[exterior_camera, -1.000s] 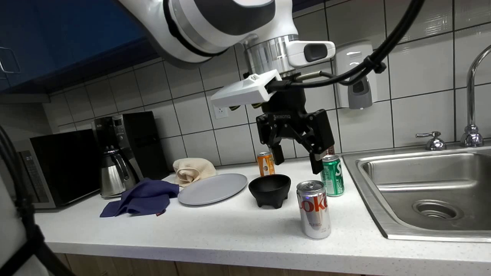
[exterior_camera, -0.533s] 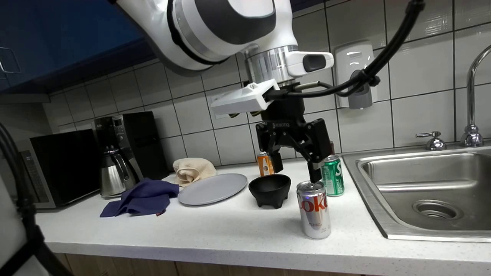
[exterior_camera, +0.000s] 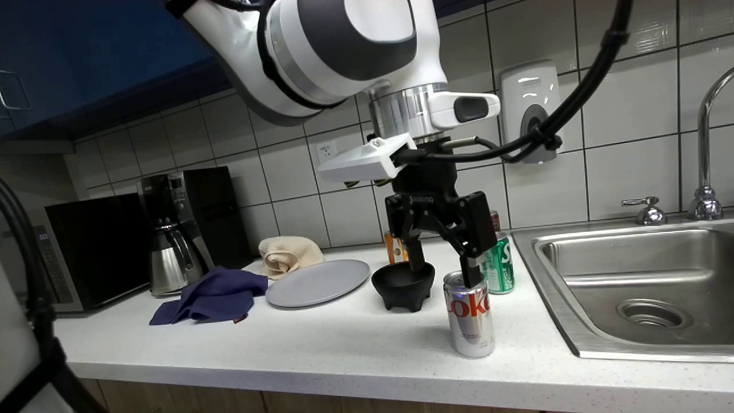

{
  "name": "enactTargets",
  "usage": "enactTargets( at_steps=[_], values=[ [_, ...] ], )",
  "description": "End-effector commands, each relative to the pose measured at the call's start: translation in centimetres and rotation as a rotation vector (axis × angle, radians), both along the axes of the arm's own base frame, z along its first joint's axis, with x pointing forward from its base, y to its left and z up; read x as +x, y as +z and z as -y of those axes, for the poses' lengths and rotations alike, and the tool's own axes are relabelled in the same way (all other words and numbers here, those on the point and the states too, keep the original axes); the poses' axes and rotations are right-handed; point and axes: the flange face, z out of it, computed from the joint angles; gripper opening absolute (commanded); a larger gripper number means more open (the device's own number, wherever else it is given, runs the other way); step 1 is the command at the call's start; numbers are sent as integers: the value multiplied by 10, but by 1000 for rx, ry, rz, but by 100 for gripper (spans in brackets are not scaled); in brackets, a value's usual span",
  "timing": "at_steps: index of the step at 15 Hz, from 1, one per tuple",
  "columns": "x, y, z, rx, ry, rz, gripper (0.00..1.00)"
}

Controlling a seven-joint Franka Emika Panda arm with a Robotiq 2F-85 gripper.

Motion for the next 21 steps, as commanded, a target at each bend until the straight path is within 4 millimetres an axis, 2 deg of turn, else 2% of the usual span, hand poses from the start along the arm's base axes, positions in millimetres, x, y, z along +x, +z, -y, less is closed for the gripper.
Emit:
enactTargets(
  at_steps=[1, 21],
  values=[
    [2, -5, 3, -43, -30, -14, 100],
    [23, -38, 13, -79, -80, 39, 100]
  ],
)
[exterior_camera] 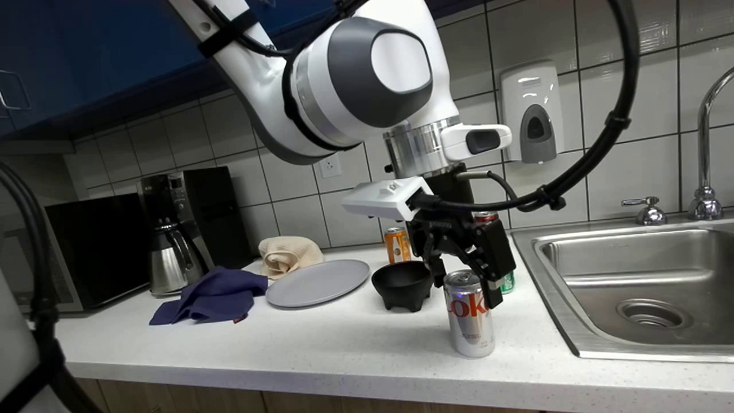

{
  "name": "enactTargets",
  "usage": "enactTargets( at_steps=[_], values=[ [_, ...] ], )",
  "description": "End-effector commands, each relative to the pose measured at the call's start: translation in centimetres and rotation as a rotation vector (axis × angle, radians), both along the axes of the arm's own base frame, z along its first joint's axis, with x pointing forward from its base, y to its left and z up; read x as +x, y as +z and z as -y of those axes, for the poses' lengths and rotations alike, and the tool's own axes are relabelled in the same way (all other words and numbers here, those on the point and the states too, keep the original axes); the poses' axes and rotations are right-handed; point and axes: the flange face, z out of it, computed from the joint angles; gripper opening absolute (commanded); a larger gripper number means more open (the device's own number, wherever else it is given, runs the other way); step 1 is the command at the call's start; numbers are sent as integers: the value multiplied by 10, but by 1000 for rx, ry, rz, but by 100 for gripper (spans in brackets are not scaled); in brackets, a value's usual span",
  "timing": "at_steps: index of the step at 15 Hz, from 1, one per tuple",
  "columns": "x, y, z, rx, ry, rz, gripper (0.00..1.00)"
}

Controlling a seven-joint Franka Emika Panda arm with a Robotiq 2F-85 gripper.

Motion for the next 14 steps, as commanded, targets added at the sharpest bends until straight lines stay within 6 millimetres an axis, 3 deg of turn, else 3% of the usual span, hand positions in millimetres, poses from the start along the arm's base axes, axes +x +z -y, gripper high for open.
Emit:
enactTargets(
  at_steps=[1, 8, 9, 10, 14],
  values=[
    [10, -5, 2, -18, -4, 4, 100],
    [21, -12, 4, -23, 10, 15, 100],
    [22, -13, 4, -21, 13, 16, 94],
    [23, -14, 3, -21, 18, 14, 74],
    [24, -17, 1, -19, 29, 17, 42]
  ],
)
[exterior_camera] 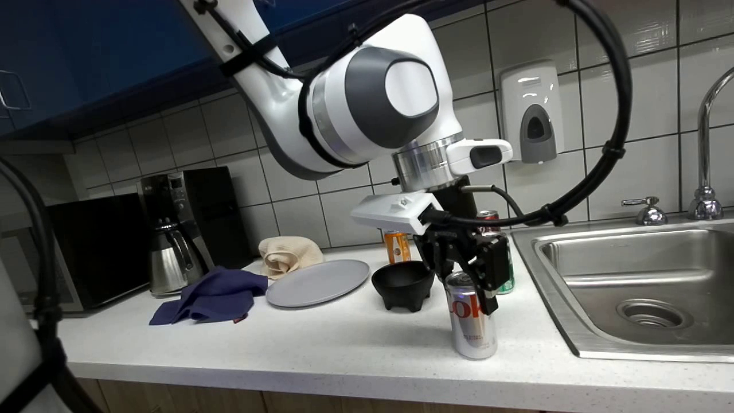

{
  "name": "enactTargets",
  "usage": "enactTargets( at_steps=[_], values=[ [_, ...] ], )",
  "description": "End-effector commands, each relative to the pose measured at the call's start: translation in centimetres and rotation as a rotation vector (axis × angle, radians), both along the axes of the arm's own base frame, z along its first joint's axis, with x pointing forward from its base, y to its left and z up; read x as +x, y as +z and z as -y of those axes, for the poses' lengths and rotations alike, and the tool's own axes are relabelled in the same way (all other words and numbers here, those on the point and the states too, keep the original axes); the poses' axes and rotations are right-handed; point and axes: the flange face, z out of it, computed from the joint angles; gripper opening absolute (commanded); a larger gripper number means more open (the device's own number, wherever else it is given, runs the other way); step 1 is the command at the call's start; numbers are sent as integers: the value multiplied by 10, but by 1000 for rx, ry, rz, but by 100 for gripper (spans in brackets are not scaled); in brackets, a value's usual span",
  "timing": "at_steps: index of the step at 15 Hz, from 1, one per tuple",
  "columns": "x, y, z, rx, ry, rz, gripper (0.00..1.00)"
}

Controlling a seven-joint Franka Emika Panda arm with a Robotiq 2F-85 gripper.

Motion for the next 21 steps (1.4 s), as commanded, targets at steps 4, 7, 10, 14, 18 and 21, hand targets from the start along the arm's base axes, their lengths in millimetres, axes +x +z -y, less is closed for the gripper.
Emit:
enactTargets(
  at_steps=[4, 7, 10, 14, 18, 21],
  values=[
    [7, 7, -8, -14, 21, 29, 38],
    [9, 21, -16, -35, 43, 65, 38],
    [13, 38, -27, -64, 77, 108, 38],
    [17, 61, -46, -100, 134, 150, 38],
    [21, 87, -69, -135, 190, 199, 38],
    [28, 105, -83, -154, 231, 229, 38]
  ],
)
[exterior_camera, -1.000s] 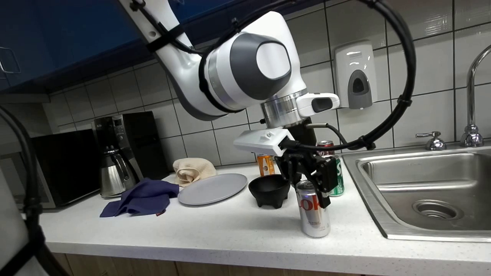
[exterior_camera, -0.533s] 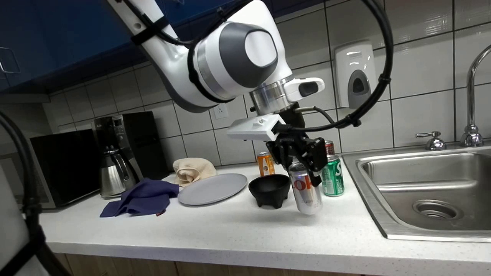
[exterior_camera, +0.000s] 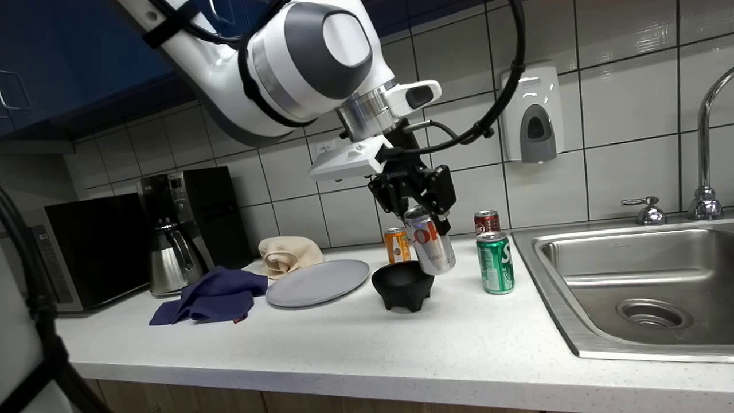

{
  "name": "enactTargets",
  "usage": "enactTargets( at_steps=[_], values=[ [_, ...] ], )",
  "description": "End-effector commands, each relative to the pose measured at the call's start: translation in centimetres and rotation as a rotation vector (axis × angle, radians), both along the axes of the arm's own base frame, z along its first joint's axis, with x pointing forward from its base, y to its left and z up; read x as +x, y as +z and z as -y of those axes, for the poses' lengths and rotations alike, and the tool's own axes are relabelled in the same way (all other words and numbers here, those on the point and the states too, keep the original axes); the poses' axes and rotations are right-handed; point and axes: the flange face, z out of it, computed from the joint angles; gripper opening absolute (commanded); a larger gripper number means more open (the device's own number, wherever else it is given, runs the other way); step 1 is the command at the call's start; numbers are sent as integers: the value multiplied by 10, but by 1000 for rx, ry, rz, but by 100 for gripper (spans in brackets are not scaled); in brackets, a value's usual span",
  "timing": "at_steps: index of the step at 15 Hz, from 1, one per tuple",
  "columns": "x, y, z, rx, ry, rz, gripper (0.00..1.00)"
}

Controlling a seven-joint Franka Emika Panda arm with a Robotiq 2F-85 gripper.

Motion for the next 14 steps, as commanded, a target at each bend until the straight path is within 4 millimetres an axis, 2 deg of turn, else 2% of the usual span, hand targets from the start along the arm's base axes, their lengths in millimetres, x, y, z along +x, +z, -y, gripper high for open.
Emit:
enactTargets(
  at_steps=[1, 7, 14],
  values=[
    [2, 27, -22, -30, 45, 43, 38],
    [18, 28, -65, -10, 147, 59, 38],
    [60, 28, -125, 12, 269, 56, 38]
  ],
)
